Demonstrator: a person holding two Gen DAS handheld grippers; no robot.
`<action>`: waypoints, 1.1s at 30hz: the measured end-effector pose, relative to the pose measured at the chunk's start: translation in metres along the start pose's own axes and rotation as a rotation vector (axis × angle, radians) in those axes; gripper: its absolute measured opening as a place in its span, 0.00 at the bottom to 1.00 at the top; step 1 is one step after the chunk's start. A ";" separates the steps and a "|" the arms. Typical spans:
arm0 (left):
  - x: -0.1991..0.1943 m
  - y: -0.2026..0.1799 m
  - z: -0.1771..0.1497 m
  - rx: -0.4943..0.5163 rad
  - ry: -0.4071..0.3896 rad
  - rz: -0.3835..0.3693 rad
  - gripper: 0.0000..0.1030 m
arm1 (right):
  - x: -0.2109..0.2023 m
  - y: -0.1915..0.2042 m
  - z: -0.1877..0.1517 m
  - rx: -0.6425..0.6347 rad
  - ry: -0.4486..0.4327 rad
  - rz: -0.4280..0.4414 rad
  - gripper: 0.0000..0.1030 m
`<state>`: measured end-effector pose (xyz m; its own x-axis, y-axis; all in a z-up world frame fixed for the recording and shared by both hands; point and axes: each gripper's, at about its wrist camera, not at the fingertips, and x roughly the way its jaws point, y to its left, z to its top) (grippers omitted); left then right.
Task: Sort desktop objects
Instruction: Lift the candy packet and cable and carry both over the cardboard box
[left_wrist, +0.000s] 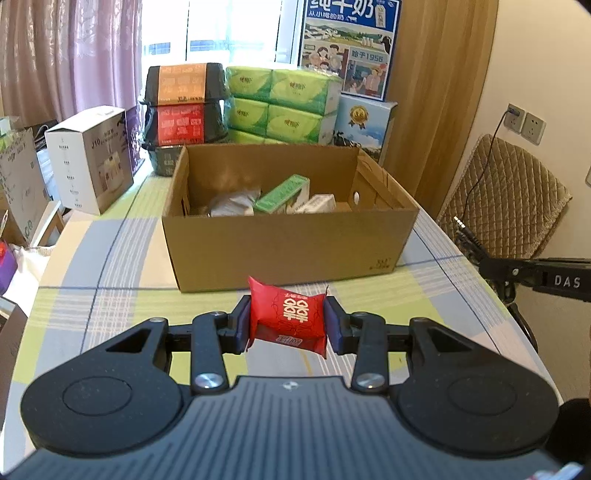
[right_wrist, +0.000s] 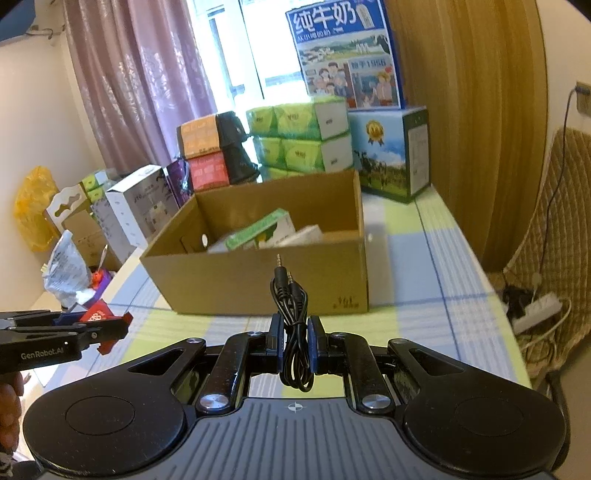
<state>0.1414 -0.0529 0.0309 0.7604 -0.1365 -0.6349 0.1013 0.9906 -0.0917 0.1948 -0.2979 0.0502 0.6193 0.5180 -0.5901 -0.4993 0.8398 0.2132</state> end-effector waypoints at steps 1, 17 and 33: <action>0.001 0.001 0.003 0.005 -0.001 0.003 0.34 | 0.000 0.000 0.004 -0.007 -0.004 0.000 0.09; 0.024 0.014 0.045 0.037 0.005 0.011 0.34 | 0.026 0.006 0.054 -0.070 -0.012 0.020 0.09; 0.057 0.036 0.090 0.035 0.023 -0.017 0.34 | 0.066 0.006 0.101 -0.124 0.005 0.014 0.09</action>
<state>0.2460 -0.0241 0.0606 0.7434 -0.1535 -0.6510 0.1369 0.9876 -0.0766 0.2940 -0.2422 0.0905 0.6086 0.5284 -0.5919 -0.5793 0.8057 0.1236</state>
